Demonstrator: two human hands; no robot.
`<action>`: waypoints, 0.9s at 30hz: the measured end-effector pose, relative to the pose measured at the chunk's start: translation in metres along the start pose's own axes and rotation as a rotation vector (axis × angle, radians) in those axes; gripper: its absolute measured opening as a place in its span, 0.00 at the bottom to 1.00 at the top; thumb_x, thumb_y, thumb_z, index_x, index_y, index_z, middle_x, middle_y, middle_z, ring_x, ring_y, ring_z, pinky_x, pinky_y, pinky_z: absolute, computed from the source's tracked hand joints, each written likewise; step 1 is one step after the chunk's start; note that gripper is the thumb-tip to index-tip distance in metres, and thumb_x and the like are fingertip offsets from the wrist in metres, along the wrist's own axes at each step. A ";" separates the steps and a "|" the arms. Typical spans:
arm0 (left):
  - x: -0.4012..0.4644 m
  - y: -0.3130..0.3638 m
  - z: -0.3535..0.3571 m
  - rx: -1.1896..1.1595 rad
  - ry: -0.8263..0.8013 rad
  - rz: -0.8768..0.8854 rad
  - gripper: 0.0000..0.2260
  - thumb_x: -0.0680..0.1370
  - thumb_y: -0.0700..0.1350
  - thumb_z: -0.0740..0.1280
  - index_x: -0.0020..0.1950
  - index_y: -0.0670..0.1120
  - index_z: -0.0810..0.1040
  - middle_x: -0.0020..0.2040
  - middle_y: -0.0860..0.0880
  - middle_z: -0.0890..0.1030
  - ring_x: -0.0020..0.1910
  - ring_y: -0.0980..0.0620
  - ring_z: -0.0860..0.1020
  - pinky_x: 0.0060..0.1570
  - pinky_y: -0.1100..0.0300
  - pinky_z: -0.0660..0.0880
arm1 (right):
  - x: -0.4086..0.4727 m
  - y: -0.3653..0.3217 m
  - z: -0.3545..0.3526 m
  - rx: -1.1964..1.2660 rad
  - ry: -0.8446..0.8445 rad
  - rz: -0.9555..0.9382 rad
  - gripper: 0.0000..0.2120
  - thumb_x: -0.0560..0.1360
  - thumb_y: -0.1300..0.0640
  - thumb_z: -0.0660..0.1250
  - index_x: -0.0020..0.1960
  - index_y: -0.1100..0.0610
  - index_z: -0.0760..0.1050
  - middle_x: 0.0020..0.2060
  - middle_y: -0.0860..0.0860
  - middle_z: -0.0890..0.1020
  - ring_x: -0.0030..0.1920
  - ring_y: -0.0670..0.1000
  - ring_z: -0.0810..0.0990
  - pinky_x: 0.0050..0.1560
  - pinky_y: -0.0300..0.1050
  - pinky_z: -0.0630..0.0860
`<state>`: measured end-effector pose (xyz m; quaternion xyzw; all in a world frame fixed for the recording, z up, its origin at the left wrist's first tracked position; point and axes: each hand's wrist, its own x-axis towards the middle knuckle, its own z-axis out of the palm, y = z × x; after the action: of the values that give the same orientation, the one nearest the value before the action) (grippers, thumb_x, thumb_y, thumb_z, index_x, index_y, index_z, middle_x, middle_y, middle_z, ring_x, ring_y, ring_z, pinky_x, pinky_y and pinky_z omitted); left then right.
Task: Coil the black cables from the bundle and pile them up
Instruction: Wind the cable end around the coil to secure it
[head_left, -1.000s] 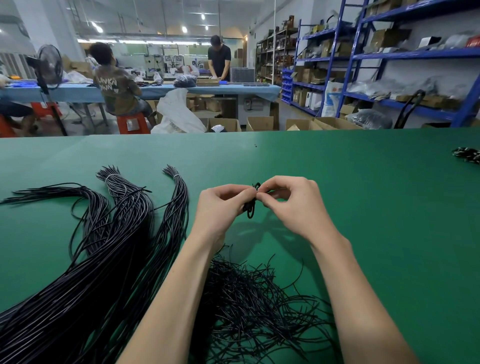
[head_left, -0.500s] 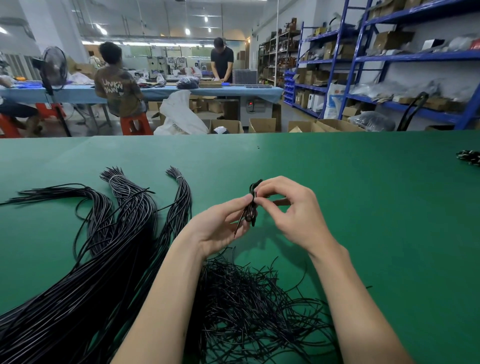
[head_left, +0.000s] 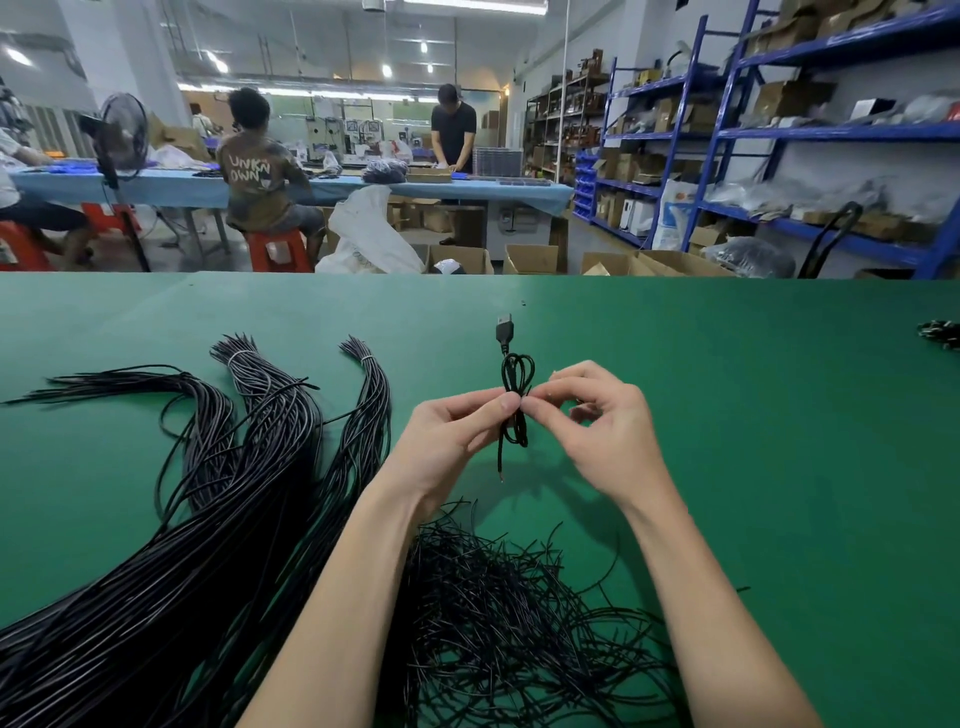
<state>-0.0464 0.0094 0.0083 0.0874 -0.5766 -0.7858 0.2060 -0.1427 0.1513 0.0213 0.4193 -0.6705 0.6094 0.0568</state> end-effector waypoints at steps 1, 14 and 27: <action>-0.001 0.000 0.000 0.072 0.020 0.051 0.21 0.64 0.52 0.79 0.54 0.44 0.85 0.52 0.46 0.86 0.55 0.54 0.84 0.59 0.64 0.77 | 0.001 0.000 -0.001 0.046 -0.016 0.064 0.10 0.71 0.61 0.79 0.38 0.47 0.84 0.38 0.42 0.83 0.40 0.43 0.81 0.40 0.39 0.76; 0.002 -0.006 0.003 0.660 0.147 0.407 0.07 0.74 0.45 0.77 0.51 0.49 0.87 0.44 0.57 0.87 0.44 0.62 0.83 0.46 0.71 0.76 | 0.000 0.004 0.003 0.612 -0.109 0.920 0.05 0.76 0.61 0.72 0.49 0.62 0.83 0.35 0.50 0.79 0.30 0.44 0.75 0.27 0.32 0.70; 0.001 -0.005 0.001 0.098 0.052 -0.108 0.13 0.72 0.50 0.75 0.54 0.46 0.85 0.49 0.48 0.87 0.47 0.54 0.84 0.46 0.62 0.77 | 0.003 -0.001 -0.009 -0.141 -0.091 0.196 0.03 0.72 0.51 0.79 0.41 0.49 0.86 0.36 0.45 0.86 0.33 0.50 0.83 0.31 0.45 0.81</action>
<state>-0.0485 0.0112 0.0043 0.1489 -0.6032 -0.7641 0.1737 -0.1482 0.1577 0.0265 0.3738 -0.7513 0.5439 -0.0041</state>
